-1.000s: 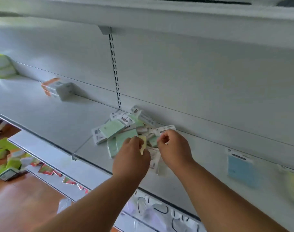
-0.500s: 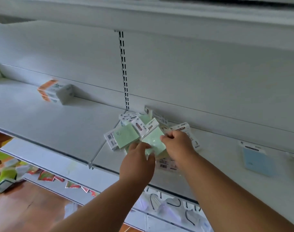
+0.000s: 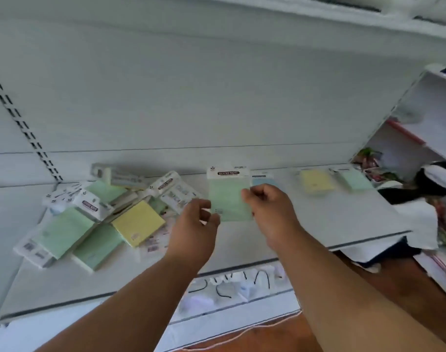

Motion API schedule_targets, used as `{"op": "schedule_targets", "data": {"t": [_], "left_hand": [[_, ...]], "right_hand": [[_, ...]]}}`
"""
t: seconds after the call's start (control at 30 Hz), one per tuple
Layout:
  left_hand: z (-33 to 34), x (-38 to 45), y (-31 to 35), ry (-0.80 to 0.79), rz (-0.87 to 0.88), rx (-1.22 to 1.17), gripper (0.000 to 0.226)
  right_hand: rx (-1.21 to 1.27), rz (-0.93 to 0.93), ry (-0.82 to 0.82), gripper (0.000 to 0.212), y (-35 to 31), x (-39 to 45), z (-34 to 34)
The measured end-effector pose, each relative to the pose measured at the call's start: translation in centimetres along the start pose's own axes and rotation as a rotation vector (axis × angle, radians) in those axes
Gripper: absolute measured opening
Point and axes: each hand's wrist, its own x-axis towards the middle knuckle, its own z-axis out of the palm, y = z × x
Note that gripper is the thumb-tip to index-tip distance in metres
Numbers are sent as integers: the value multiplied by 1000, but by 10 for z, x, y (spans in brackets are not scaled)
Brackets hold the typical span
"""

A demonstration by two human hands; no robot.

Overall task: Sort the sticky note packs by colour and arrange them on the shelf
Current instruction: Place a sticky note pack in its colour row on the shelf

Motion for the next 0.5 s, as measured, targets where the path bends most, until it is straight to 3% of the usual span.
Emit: {"op": "schedule_targets", "data": {"t": [0.13,0.3,0.5], "left_hand": [[58,-13,20,-112,66,69,14],[154,-21,49,-126,145,149,17],[295,-25,87,-115,106,203,22]], "right_hand": [[-27,20,102,15,32,8,-61],[-99,51,173,14,82,37,-145],[-270,37,129,12,149,98,-262]]}}
